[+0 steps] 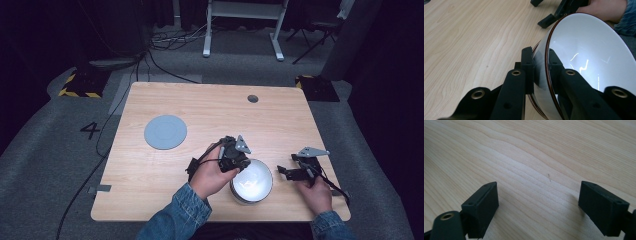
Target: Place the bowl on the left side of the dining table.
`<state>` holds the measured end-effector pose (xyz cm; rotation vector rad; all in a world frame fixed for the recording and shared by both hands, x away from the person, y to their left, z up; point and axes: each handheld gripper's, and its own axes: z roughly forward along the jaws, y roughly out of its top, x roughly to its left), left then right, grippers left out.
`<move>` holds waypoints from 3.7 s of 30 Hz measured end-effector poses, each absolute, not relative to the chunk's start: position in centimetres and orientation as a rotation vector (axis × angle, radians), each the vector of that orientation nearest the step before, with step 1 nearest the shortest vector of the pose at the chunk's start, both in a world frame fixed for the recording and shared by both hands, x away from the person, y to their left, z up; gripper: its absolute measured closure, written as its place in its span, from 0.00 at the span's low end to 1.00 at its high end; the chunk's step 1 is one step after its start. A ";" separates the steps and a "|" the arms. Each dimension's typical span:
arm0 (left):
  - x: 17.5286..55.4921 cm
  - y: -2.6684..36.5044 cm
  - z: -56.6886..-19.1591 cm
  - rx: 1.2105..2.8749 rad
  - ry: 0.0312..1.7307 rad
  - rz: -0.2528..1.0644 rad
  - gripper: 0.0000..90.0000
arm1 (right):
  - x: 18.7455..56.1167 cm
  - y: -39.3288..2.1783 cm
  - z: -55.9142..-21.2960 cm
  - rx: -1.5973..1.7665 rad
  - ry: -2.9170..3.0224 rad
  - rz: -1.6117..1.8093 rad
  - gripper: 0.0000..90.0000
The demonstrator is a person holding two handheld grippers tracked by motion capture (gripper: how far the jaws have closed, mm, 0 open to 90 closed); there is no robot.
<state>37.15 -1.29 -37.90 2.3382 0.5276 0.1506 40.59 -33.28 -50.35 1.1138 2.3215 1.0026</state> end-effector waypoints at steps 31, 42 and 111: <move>39.7 0.3 -33.2 2.281 0.536 0.236 0.89 | 40.7 -33.2 -50.4 1.118 2.313 1.019 0.17; 41.6 4.3 -31.4 2.245 0.544 0.283 0.89 | 40.6 -33.2 -50.4 1.122 2.314 1.010 0.17; 49.0 24.5 -33.4 2.024 1.067 0.411 0.88 | 40.6 -33.1 -50.4 1.135 2.305 1.004 0.17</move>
